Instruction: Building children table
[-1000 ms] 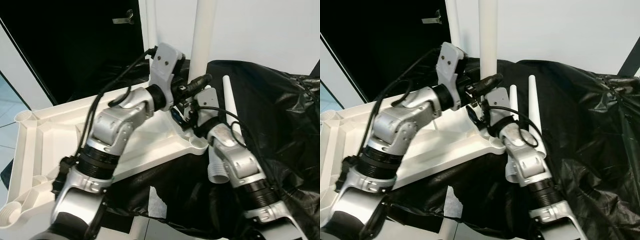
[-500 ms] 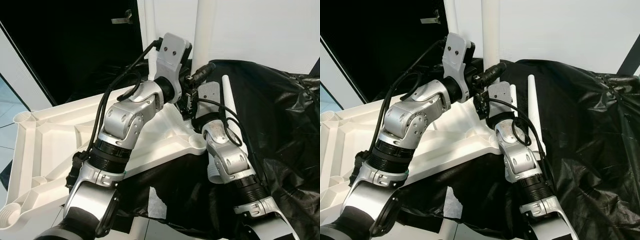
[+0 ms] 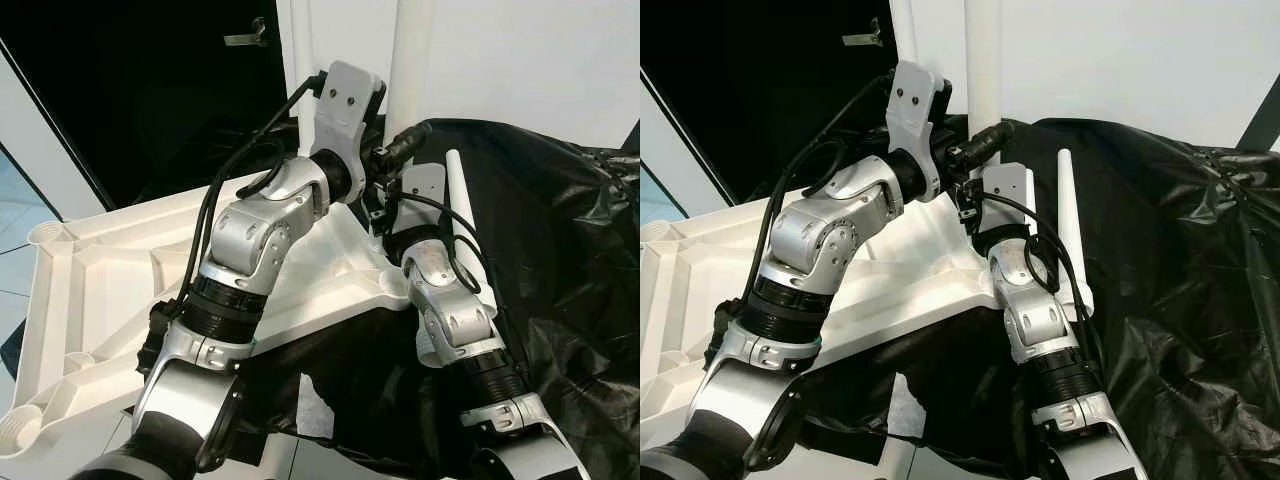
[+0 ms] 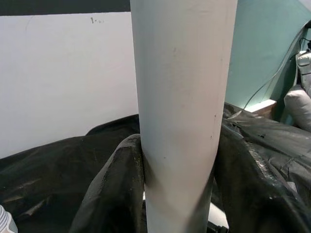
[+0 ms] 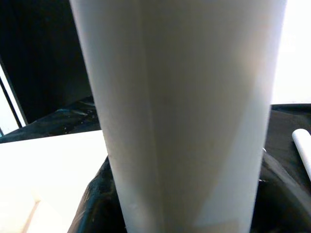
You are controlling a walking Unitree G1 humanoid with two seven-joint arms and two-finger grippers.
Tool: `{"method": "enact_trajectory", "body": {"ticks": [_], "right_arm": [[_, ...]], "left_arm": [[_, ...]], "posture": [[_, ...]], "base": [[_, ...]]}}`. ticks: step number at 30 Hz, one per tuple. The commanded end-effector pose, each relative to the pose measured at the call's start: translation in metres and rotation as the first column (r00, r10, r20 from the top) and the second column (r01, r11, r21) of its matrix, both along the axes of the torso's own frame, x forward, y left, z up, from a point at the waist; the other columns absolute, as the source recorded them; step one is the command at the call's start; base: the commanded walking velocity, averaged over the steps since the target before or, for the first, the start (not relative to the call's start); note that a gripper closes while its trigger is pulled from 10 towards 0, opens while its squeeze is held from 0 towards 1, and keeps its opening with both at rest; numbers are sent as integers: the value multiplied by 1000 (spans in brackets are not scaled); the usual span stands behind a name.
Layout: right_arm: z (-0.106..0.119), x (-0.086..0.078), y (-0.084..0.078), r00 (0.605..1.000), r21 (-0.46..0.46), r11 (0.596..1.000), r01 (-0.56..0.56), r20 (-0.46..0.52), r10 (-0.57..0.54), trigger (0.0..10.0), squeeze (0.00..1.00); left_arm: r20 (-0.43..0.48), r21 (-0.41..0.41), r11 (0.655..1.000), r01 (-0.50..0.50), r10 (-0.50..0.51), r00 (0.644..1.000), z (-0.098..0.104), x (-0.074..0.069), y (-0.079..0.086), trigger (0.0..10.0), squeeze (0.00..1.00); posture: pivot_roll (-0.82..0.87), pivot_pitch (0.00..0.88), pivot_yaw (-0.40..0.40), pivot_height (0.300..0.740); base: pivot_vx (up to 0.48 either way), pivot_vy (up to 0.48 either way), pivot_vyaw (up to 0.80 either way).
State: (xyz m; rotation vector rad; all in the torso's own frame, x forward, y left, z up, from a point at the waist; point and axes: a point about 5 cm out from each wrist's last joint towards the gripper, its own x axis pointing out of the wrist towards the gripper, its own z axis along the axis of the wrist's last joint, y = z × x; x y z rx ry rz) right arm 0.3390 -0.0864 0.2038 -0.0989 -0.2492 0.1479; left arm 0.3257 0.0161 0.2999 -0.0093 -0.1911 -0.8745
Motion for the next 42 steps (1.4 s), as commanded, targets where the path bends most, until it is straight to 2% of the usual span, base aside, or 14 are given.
{"method": "enact_trajectory", "body": {"ticks": [1,2,7,8,13,14,18,21,22,24,27,36,42], "right_arm": [[-1,2,0,1000,20,1000,19,-11,-18,10000,0],[-1,3,-1,1000,24,999,23,-16,-23,10000,0],[-3,7,-12,997,28,998,59,-42,-58,10000,0],[-4,7,-14,997,32,998,61,-49,-59,10000,0],[-6,10,-27,994,51,995,87,-65,-84,10000,0],[-6,9,-30,995,55,995,80,-64,-77,10000,0],[-7,7,-28,997,68,996,53,-52,-49,10000,0],[-8,2,-25,999,78,997,28,-46,-25,10000,0],[-8,2,-25,999,78,997,28,-46,-25,10000,0],[-11,-3,-23,999,73,997,-5,-39,7,10000,0],[-13,-5,-23,999,70,997,-19,-44,22,10000,0],[-13,-12,-20,998,65,997,-47,-26,49,10000,0],[-33,-24,-14,993,75,995,-70,-93,76,10000,0]], "left_arm": [[19,-31,999,-29,30,999,7,0,2,10000,0],[12,-41,999,-16,16,1000,6,0,3,10000,1000],[6,-57,998,-13,14,1000,2,2,6,10000,969],[3,-67,998,-17,17,1000,2,3,8,10000,0],[3,-139,990,32,-32,999,6,0,19,10000,0],[4,-164,985,50,-50,999,3,-2,27,10000,0],[-1,-159,986,48,-48,999,-6,-3,34,10000,0],[-34,-133,991,23,-28,999,-23,-5,39,10000,0],[-34,-133,991,23,-28,999,-23,-5,39,10000,0],[-44,-83,996,15,-18,999,-39,-9,42,10000,0],[-39,-49,999,4,-6,999,-48,-13,45,10000,0],[-75,-3,1000,-8,8,997,-68,-23,62,10000,0],[-79,56,998,3,2,997,-83,-35,72,10000,0]], "posture": [[-1,0,47,740],[-2,0,46,740],[-4,0,48,740],[-7,0,52,740],[-24,0,58,740],[-33,0,53,740],[-40,0,48,740],[-42,0,42,740],[-42,0,42,740],[-33,0,34,740],[-18,0,27,740],[-3,0,26,740],[3,0,28,740]], "base": [[0,0,0],[0,0,0],[0,0,0],[0,0,0],[0,0,0],[0,0,0],[0,0,0],[0,0,0],[0,0,0],[0,0,0],[0,0,0],[0,0,0],[0,0,0]]}}
